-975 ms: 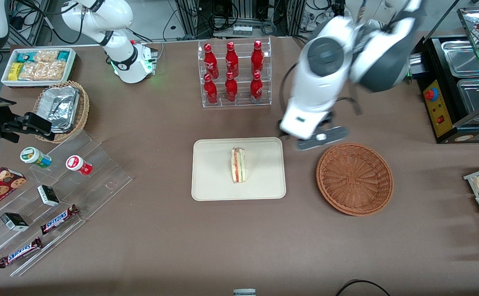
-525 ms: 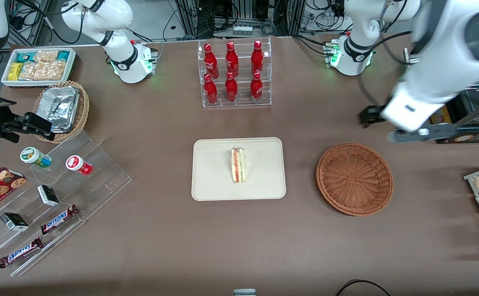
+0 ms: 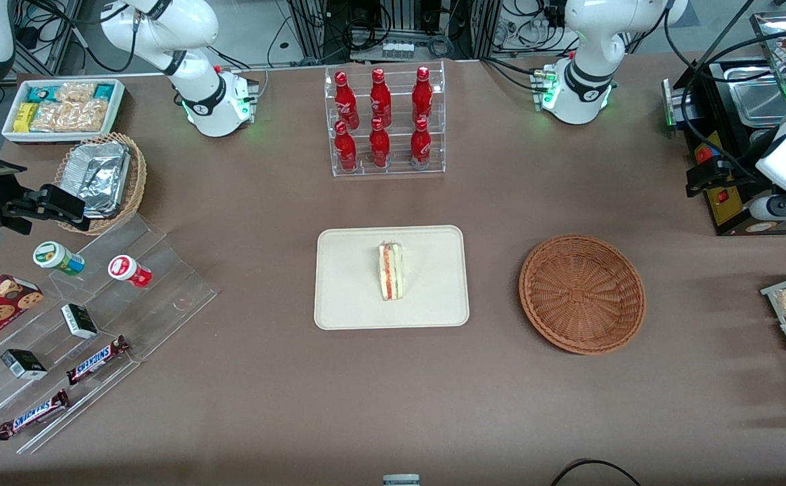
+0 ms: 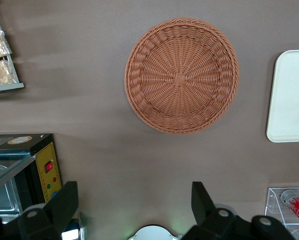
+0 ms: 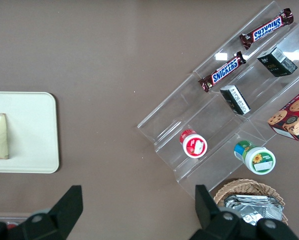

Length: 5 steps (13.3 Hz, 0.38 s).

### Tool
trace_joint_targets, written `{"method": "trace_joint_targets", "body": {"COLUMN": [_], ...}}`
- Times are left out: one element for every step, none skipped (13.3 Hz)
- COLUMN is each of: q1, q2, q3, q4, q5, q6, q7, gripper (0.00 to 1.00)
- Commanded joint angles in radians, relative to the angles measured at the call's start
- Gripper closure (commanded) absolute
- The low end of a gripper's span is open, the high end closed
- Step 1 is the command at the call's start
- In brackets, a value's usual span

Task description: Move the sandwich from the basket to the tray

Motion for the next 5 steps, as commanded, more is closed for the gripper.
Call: {"method": "trace_joint_targets", "body": {"q1": [-0.009, -0.011, -0.021, -0.032, -0.032], "q2": [-0.029, -0.030, -0.030, -0.029, -0.030], "q3": [0.016, 0.016, 0.011, 0.009, 0.008], "q4": [-0.014, -0.006, -0.001, 0.003, 0.003], "q5": [-0.015, -0.015, -0.014, -0.008, -0.005], "q6": [-0.019, -0.022, -0.027, -0.028, -0.033], "q7": [0.011, 0.011, 0.006, -0.005, -0.017], "gripper": [0.00, 0.01, 0.01, 0.00, 0.00]}}
